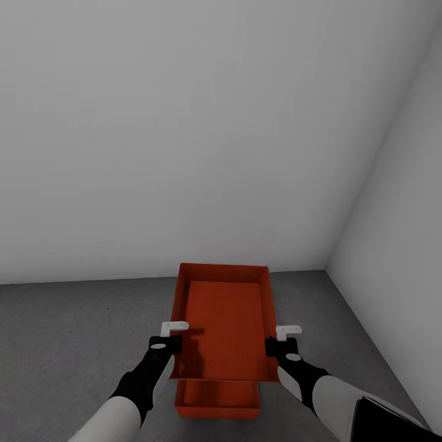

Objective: Move the two storage containers from the living room to the garage. In the garage, place one container on the floor and stack the other container on top of it (either order is fine).

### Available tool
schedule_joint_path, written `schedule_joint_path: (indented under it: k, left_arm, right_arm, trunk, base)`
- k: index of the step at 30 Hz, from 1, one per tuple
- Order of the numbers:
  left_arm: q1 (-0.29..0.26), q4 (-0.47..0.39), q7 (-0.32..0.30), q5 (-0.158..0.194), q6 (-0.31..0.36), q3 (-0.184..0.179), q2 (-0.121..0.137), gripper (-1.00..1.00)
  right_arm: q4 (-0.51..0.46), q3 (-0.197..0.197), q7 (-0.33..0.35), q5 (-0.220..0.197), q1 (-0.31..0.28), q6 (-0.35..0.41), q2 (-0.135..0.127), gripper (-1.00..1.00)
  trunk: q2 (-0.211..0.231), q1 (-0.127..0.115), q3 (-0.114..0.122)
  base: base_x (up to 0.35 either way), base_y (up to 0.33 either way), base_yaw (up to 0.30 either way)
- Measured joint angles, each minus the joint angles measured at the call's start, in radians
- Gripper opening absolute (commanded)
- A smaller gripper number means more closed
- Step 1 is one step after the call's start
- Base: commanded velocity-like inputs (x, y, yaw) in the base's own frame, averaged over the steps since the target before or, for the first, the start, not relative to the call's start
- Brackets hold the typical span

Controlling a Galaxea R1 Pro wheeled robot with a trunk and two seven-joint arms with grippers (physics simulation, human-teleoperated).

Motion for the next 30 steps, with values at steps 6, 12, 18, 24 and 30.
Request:
schedule_joint_path:
  k: [6,12,18,24,30]
  left_arm:
    - [0.0,0.001,0.0,-0.001,0.0,0.0,-0.001,-1.0]
    - [0.0,0.0,0.0,-0.001,0.0,0.0,-0.001,-1.0]
    - [0.0,0.001,0.0,-0.001,0.0,0.0,-0.001,-1.0]
    - [0.0,0.001,0.0,-0.001,0.0,0.0,-0.001,-1.0]
    - [0.0,0.001,0.0,-0.001,-0.001,0.001,-0.001,-1.0]
  right_arm:
    - [0.0,0.0,0.0,0.0,0.0,0.0,-0.001,-1.0]
    - [-0.001,0.0,0.0,0.0,0.001,0.0,-0.001,-1.0]
    - [-0.001,0.0,0.0,0.0,0.001,0.0,-0.001,-1.0]
    - [-0.001,0.0,0.0,0.0,0.001,0.0,-0.001,-1.0]
    - [-0.001,0.0,0.0,0.0,0.0,0.0,-0.001,-1.0]
  trunk:
    - [0.0,0.0,-0.009]
    - [0.0,0.0,-0.019]
    - [0.0,0.0,-0.029]
    - [0.0,0.0,-0.038]
    - [0.0,0.0,-0.048]
  base:
    - [0.0,0.0,0.0]
    - [0.0,0.0,0.0]
    - [0.0,0.0,0.0]
    - [0.0,0.0,0.0]
    - [0.0,0.0,0.0]
